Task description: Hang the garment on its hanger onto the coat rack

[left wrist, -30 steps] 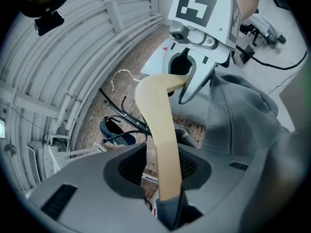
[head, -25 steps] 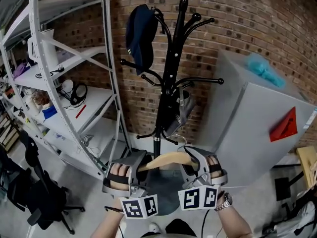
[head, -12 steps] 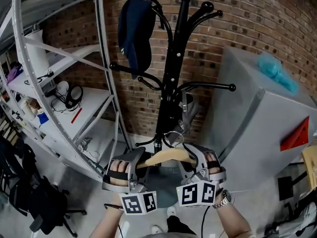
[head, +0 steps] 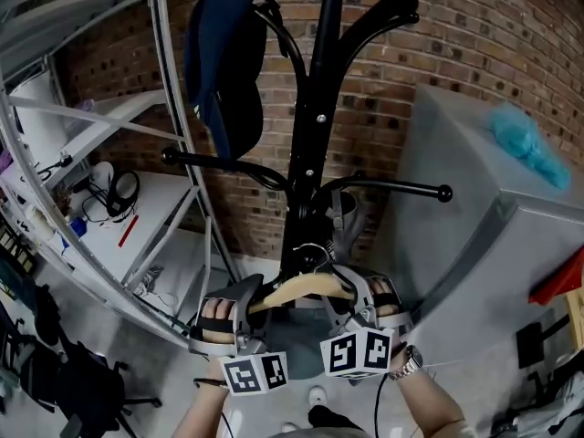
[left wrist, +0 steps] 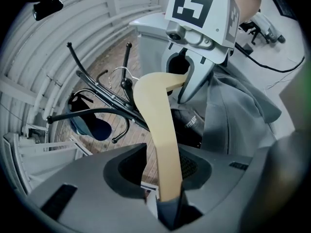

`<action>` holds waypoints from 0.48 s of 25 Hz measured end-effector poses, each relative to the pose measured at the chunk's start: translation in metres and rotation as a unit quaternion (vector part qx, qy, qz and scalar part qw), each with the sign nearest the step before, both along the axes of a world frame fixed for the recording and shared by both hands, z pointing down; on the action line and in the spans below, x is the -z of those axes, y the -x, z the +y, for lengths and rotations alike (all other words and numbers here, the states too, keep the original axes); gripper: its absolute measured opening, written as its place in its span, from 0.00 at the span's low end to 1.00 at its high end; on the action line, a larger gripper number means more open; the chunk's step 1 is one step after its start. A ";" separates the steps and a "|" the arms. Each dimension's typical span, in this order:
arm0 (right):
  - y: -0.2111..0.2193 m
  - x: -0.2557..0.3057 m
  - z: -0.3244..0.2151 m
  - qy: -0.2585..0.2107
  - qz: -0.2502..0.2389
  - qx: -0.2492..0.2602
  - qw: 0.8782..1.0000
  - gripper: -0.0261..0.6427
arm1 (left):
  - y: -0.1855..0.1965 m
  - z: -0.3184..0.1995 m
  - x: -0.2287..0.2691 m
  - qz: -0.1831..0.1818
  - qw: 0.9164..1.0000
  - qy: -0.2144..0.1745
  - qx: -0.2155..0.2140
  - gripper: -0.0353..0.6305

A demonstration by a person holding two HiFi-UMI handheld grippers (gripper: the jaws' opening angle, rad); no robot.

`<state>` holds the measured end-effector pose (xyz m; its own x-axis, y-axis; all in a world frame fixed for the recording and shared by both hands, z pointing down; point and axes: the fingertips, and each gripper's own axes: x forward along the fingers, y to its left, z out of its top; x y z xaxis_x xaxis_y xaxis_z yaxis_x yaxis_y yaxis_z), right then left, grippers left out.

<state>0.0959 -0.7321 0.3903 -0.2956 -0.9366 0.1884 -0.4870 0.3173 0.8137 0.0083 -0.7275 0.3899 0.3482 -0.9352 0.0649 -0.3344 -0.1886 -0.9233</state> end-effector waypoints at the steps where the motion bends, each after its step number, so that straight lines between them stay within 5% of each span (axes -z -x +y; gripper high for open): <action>1: 0.000 -0.002 -0.005 0.002 0.002 0.001 1.000 0.25 | 0.000 -0.005 -0.002 -0.001 1.000 0.003 0.002 0.25; 12: 0.000 -0.039 -0.053 0.036 0.018 0.010 0.999 0.25 | 0.000 -0.051 -0.036 -0.001 0.999 0.037 0.019 0.25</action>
<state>0.0959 -0.7852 0.4297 -0.3059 -0.9141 0.2662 -0.4509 0.3854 0.8051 0.0086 -0.7782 0.4262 0.3128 -0.9402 0.1348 -0.3399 -0.2433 -0.9084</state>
